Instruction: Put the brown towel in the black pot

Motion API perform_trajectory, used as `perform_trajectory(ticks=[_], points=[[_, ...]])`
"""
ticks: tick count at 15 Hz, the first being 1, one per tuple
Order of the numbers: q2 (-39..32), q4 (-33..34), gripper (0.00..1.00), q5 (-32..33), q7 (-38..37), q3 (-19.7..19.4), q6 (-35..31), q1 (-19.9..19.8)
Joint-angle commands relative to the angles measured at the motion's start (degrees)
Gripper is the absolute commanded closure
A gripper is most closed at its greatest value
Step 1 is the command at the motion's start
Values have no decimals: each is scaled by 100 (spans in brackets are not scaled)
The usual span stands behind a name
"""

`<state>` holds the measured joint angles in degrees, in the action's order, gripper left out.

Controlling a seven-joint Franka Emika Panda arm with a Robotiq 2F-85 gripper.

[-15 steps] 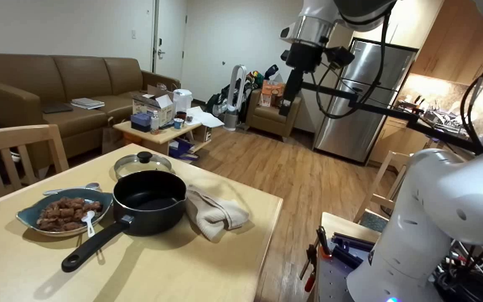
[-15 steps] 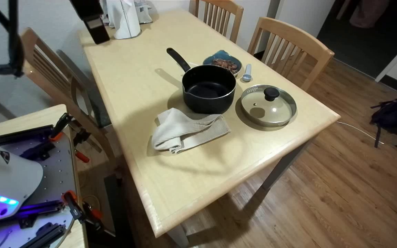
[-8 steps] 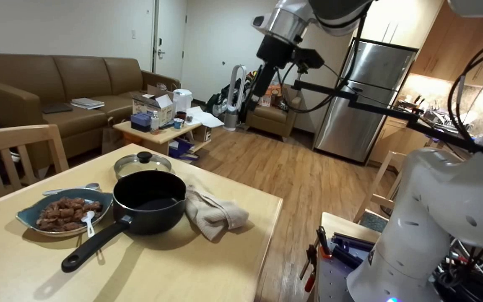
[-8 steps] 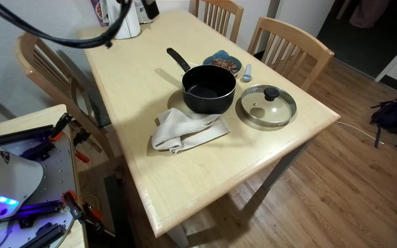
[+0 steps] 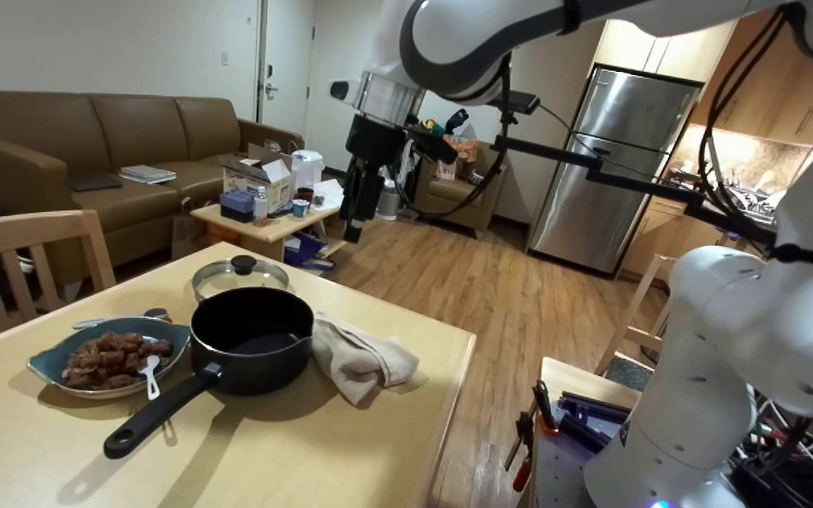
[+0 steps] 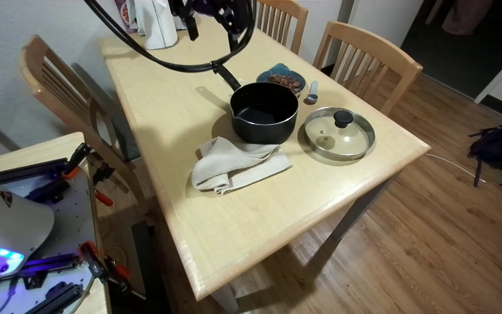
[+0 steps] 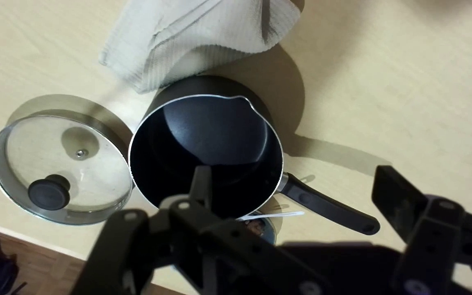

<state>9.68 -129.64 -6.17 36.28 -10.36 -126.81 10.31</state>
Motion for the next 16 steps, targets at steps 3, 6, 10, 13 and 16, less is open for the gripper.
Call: perform_trajectory(ticks=[3, 6, 10, 13, 16], points=[[78, -62, 0, -216, -124, 306, 362, -387], [7, -74, 0, -101, -571, 415, 663, -542], [-368, -4, 0, 204, -654, 457, 721, -687], [-659, 64, 0, 1155, -1240, 594, 804, -819], [-915, 159, 0, 1428, -1260, 684, 1066, -817]])
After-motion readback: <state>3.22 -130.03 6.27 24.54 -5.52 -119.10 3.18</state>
